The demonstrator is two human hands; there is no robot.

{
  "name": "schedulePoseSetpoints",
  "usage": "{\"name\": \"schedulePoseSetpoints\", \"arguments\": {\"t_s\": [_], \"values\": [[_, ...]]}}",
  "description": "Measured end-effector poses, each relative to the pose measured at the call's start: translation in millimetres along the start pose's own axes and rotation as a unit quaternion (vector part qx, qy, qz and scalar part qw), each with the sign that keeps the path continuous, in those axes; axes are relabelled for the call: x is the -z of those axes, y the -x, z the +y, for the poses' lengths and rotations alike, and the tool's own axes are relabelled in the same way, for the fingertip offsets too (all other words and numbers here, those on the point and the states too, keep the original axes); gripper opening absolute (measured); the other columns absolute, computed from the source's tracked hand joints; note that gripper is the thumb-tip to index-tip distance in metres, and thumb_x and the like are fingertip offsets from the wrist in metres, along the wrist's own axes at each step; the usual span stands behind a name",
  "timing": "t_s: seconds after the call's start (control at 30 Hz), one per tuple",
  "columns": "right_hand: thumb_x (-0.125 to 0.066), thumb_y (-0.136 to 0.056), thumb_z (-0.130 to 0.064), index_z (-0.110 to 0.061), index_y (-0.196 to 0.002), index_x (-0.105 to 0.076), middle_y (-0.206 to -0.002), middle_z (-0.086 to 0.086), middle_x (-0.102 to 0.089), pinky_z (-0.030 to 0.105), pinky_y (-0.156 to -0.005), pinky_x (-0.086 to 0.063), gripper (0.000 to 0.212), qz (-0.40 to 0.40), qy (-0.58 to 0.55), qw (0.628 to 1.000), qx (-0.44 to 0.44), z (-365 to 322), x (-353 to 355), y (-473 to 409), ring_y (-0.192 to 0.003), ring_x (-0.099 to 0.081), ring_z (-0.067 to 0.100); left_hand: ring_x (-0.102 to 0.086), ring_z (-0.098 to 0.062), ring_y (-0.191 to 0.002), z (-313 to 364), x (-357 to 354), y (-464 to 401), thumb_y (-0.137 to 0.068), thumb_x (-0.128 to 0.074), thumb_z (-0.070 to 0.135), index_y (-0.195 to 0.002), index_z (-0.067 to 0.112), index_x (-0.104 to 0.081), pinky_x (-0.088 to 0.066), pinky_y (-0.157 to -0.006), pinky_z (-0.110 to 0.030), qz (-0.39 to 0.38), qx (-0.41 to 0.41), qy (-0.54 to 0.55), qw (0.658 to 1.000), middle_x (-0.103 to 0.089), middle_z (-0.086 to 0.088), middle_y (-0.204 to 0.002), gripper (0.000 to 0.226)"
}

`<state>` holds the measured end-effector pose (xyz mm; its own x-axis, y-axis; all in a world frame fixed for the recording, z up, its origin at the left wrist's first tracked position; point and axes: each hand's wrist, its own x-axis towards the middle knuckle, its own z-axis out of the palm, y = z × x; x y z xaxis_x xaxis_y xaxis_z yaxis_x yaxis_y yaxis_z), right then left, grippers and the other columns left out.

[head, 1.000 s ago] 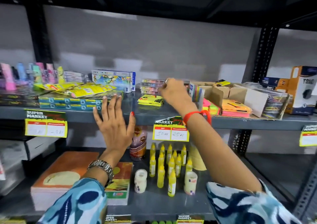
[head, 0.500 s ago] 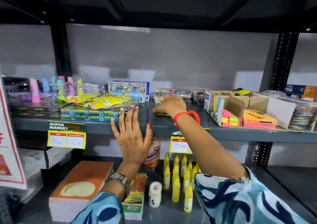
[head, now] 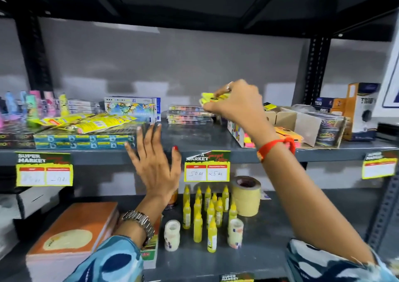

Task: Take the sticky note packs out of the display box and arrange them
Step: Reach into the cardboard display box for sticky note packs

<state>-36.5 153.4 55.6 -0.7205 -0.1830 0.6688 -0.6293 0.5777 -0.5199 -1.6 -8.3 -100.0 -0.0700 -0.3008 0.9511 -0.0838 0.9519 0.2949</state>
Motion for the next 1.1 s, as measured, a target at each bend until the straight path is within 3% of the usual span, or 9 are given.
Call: {"name": "schedulePoseSetpoints", "arguments": {"t_s": [0.13,0.27,0.47,0.53,0.63,0.77,0.87,0.97,1.1], "values": [[-0.077,-0.063,-0.042,-0.017,-0.095,-0.071,-0.085,0.005,-0.063,0.026,-0.073,-0.046,0.041,0.078,0.030,0.996,-0.027,34.4,42.3,-0.9,-0.087,-0.061,0.024,-0.028,-0.027,-0.139,38.5,-4.4,-7.6,-0.091,-0.037,0.037,-0.138,0.005,-0.042,0.001,-0.117,-0.045,-0.019,-0.027,0.072,0.997,-0.044,-0.012,-0.144,0.057],[-0.076,-0.067,-0.036,-0.005,-0.079,-0.069,-0.069,0.003,-0.054,0.026,-0.066,-0.041,0.035,0.083,0.067,0.991,-0.085,74.0,64.6,3.2,-0.080,-0.057,0.026,-0.034,-0.021,-0.136,73.9,-7.5,-15.5,-0.092,-0.037,0.035,-0.140,0.004,-0.041,-0.016,-0.117,-0.047,-0.081,-0.038,0.184,0.979,-0.045,-0.011,-0.144,0.058],[-0.074,-0.073,-0.038,0.006,-0.073,-0.065,-0.083,0.024,-0.068,0.032,-0.065,-0.042,0.045,0.072,0.087,0.987,-0.112,106.5,53.2,10.5,-0.087,-0.062,0.037,-0.034,-0.001,-0.129,117.7,-7.4,-25.6,-0.094,-0.035,0.040,-0.146,0.012,-0.032,-0.020,-0.100,-0.001,-0.147,0.029,0.346,0.926,-0.041,-0.005,-0.148,0.059],[-0.068,-0.078,-0.042,0.004,-0.069,-0.064,-0.076,0.021,-0.066,0.033,-0.064,-0.040,0.047,0.071,0.094,0.987,-0.111,113.5,43.6,8.2,-0.085,-0.062,0.036,-0.034,-0.006,-0.134,128.2,-9.6,-29.9,-0.095,-0.035,0.042,-0.149,0.017,-0.028,-0.022,-0.103,-0.007,-0.186,0.065,0.369,0.908,-0.037,-0.004,-0.151,0.060],[-0.041,-0.094,-0.046,0.007,-0.081,-0.065,-0.092,0.028,-0.066,0.037,-0.077,-0.044,0.059,0.075,0.059,0.990,-0.102,115.1,35.4,4.2,-0.094,-0.060,0.039,-0.027,-0.014,-0.140,139.6,-14.1,-39.4,-0.101,-0.034,0.041,-0.151,0.018,-0.020,-0.022,-0.112,-0.028,-0.263,0.155,0.410,0.859,-0.027,-0.003,-0.156,0.057],[-0.018,-0.102,-0.043,0.006,-0.099,-0.061,-0.103,0.030,-0.060,0.042,-0.089,-0.040,0.065,0.061,0.004,0.995,-0.085,118.3,39.6,6.1,-0.104,-0.054,0.039,-0.026,-0.013,-0.138,150.9,-23.1,-50.4,-0.103,-0.031,0.038,-0.150,0.015,-0.020,-0.021,-0.104,-0.022,-0.327,0.261,0.454,0.787,-0.027,0.001,-0.153,0.054],[-0.008,-0.097,-0.055,-0.007,-0.134,-0.047,-0.117,0.019,-0.056,0.041,-0.096,-0.036,0.072,0.058,-0.091,0.987,-0.121,131.1,42.3,6.4,-0.113,-0.050,0.030,-0.049,-0.011,-0.107,154.9,-30.1,-54.4,-0.094,-0.035,0.059,-0.129,0.021,-0.044,-0.039,-0.091,-0.017,-0.360,0.335,0.498,0.714,-0.049,0.002,-0.118,0.053],[-0.008,-0.094,-0.061,-0.016,-0.149,-0.015,-0.152,0.013,-0.030,0.044,-0.116,-0.017,0.072,0.061,-0.141,0.979,-0.136,134.8,34.4,12.5,-0.140,-0.025,0.027,-0.048,-0.019,-0.125,152.8,-57.1,-47.7,-0.054,-0.042,0.087,-0.141,0.022,-0.039,-0.035,-0.108,-0.045,-0.387,0.379,0.522,0.659,-0.048,-0.003,-0.139,0.109],[-0.003,-0.093,-0.058,-0.016,-0.150,0.004,-0.159,0.011,0.008,0.056,-0.116,0.003,0.071,0.011,-0.009,0.995,-0.099,139.8,12.9,10.5,-0.145,0.010,0.028,-0.050,-0.023,-0.125,161.4,-58.9,-48.6,-0.048,-0.043,0.088,-0.137,0.024,-0.045,-0.034,-0.108,-0.052,-0.385,0.386,0.546,0.636,-0.056,-0.004,-0.133,0.110]]}}
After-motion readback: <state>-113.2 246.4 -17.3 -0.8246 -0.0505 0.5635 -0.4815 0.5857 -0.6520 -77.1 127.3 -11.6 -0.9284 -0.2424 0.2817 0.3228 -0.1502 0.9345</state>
